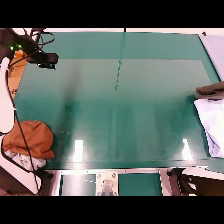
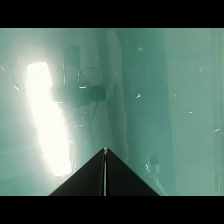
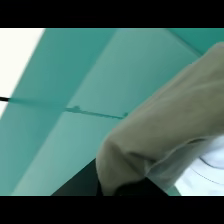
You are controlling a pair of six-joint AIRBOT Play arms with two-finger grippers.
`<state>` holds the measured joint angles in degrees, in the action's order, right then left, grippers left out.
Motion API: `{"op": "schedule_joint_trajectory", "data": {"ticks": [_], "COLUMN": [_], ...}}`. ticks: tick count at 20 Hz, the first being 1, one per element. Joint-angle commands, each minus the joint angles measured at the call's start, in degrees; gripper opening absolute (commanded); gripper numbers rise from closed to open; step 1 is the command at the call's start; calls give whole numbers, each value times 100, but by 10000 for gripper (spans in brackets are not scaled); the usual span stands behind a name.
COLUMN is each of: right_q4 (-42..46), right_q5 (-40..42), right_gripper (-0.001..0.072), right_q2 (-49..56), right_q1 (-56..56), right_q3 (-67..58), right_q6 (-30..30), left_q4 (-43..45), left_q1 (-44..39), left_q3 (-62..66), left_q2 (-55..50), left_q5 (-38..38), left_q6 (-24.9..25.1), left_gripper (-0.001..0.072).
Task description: Fold the shirts.
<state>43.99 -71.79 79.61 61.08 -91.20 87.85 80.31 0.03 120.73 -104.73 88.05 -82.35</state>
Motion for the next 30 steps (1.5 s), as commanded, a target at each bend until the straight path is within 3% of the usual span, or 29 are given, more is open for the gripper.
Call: {"op": "schedule_joint_trajectory", "data": {"ticks": [1,7,16,17,18,19,22,24,25,26,27,30], "right_q4": [1244,2881,4299,4483,4680,4887,5128,4568,4223,3860,3591,3248], "right_q5": [-280,-986,-981,-999,-1062,-1257,-1738,-1762,-1762,-1757,-1698,-1528], "right_gripper": [16,16,21,201,485,613,613,606,471,82,27,18], "right_q2": [-201,-627,-780,-772,-772,-772,-774,-774,-774,-774,-778,-782], "right_q1": [85,90,90,90,90,90,90,50,-22,-155,-323,-1152], "right_q3": [4,535,2396,2481,2533,2546,2514,2286,2138,1963,1812,1497], "right_q6": [688,1893,2468,2465,2463,2417,2428,2424,2422,2306,2175,1836], "left_q4": [-17,-22,-59,-59,-68,-114,-170,-188,-188,-188,-197,-474], "left_q1": [2,2,2,2,2,2,-2,-2,-2,-2,-2,-2], "left_q3": [4,4,2,4,2,2,2,2,4,4,4,4], "left_q2": [4,4,2,4,2,2,2,2,4,4,7,118], "left_q5": [9,9,114,107,98,96,94,74,37,-15,-2,271], "left_q6": [-13,-13,-13,-13,-13,-13,-13,-9,-11,-11,-13,-13], "left_gripper": [23,23,22,23,23,23,23,23,22,22,22,22]}}
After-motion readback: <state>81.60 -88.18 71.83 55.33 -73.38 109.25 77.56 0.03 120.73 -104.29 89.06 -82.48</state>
